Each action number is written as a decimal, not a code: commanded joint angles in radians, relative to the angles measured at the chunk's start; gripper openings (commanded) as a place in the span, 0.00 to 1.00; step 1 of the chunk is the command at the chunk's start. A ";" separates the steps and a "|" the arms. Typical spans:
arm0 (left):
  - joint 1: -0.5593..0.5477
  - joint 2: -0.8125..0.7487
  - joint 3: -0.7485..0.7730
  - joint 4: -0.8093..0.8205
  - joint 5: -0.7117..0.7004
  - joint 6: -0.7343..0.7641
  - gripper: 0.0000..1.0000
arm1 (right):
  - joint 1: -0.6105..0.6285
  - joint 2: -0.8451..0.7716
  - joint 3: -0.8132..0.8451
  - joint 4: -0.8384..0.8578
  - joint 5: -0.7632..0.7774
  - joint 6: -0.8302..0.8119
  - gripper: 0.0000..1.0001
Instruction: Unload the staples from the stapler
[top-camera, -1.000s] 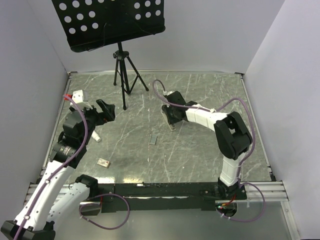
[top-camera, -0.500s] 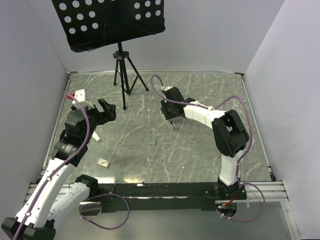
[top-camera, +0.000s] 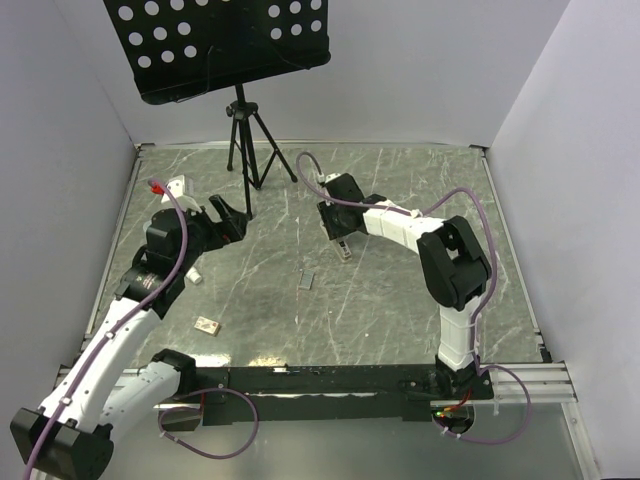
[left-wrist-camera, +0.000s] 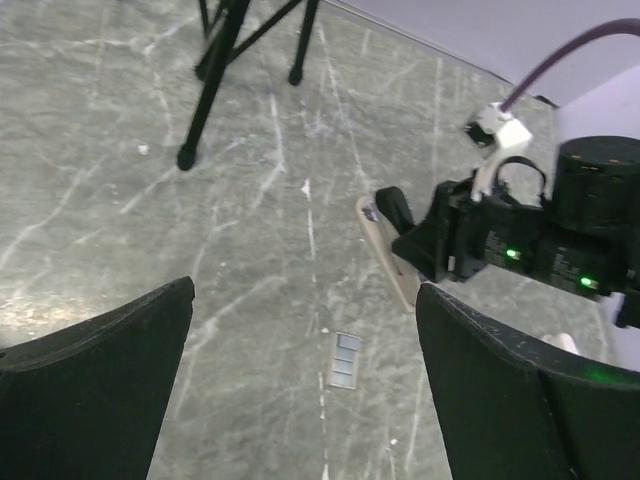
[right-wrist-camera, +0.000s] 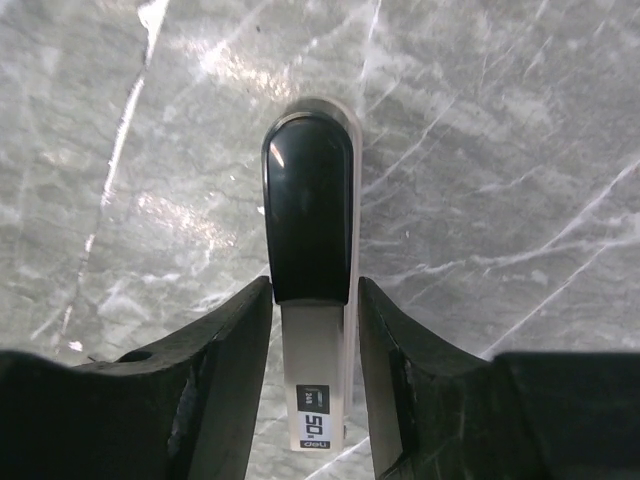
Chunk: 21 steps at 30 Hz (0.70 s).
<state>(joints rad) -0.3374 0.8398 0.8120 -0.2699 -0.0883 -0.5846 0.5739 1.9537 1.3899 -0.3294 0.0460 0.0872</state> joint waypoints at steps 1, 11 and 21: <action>-0.003 -0.018 0.000 0.048 0.068 -0.050 0.97 | 0.004 0.010 0.017 0.018 0.023 -0.017 0.45; 0.005 0.065 0.062 -0.003 0.159 -0.067 0.92 | 0.006 -0.030 -0.026 0.069 -0.014 -0.037 0.19; 0.107 0.353 0.237 -0.046 0.389 -0.055 0.73 | 0.023 -0.309 -0.169 0.159 -0.176 -0.021 0.00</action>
<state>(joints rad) -0.2859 1.1172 0.9577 -0.3119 0.1535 -0.6434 0.5766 1.8275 1.2537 -0.2798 -0.0135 0.0509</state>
